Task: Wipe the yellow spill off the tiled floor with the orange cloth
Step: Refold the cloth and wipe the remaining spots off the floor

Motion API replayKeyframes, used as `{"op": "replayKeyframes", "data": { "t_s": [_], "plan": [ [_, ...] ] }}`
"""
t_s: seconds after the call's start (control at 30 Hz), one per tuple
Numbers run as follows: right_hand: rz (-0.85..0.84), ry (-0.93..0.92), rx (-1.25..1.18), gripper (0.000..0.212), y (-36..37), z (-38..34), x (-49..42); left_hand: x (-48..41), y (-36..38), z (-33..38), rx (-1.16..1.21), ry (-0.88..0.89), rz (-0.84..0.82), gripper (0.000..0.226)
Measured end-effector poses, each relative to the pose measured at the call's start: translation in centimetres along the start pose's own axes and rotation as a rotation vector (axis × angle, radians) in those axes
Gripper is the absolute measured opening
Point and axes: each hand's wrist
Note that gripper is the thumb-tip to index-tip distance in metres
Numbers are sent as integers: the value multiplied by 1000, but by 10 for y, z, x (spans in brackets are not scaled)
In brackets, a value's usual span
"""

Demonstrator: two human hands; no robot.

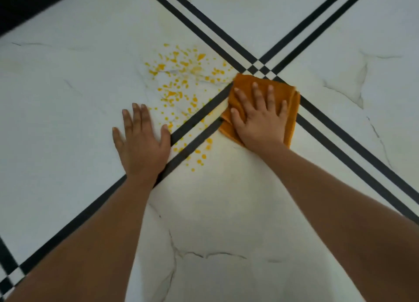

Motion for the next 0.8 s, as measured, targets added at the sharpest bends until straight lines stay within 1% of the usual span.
{"op": "replayKeyframes", "data": {
  "t_s": [0.03,0.07,0.1,0.13,0.17,0.2,0.27,0.3,0.33,0.4,0.43,0.47,0.5,0.53,0.57,0.6,0.63,0.67,0.7,0.73,0.77,0.8],
  "plan": [
    [-11,-28,9,57,3,-16,2,0,0,-1,1,-7,-1,70],
    [-35,-190,43,57,8,-23,7,2,-1,0,3,-4,1,70],
    [-81,-401,83,58,8,-23,11,2,-1,0,3,4,6,70],
    [-139,-566,106,57,4,-18,5,1,-2,-1,2,1,9,70],
    [-151,-610,117,57,-4,-13,-8,1,-2,0,6,2,3,70],
    [-116,-494,92,56,-3,-10,-21,4,-2,1,8,4,2,69],
    [-60,-87,-12,54,-1,-30,-48,0,-3,-1,30,-18,-8,69],
    [-30,-9,-19,54,1,-40,-48,2,-3,2,31,-8,-15,69],
    [-23,-88,-6,54,4,-49,-45,2,-2,2,36,-11,-18,69],
    [-80,-476,76,55,7,-43,-37,0,-4,1,43,-20,-20,69],
    [-116,-582,108,54,2,-35,-41,0,-5,0,46,-23,-29,68],
    [-119,-539,112,53,-2,-31,-50,1,-6,0,48,-24,-39,68],
    [-81,-371,73,52,-2,-32,-63,1,-6,0,49,-22,-40,68],
    [-51,-165,10,52,0,-44,-74,0,-6,0,49,-29,-40,68],
    [-31,-37,-26,53,4,-61,-80,0,-5,0,52,-32,-39,67],
    [-21,-26,-13,54,4,-75,-80,-1,-5,2,51,-24,-40,67],
    [-24,-145,26,54,7,-85,-74,-2,-6,1,42,-24,-41,67],
    [-55,-340,50,55,10,-85,-67,-3,-6,1,35,-30,-42,67],
    [-94,-536,94,55,10,-74,-59,-3,-7,1,31,-33,-47,67],
    [-143,-672,133,55,5,-59,-55,-2,-7,0,24,-35,-51,67],
    [-170,-727,153,55,0,-45,-59,-2,-7,1,19,-38,-55,67],
    [-158,-694,149,55,0,-38,-69,-1,-7,0,13,-39,-56,67]
  ]
}}
Point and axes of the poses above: each hand's wrist, its own x-axis away from the middle knuckle, its own y-axis out of the palm, z = x × y, and after that the axes turned 2 degrees about z, right-handed
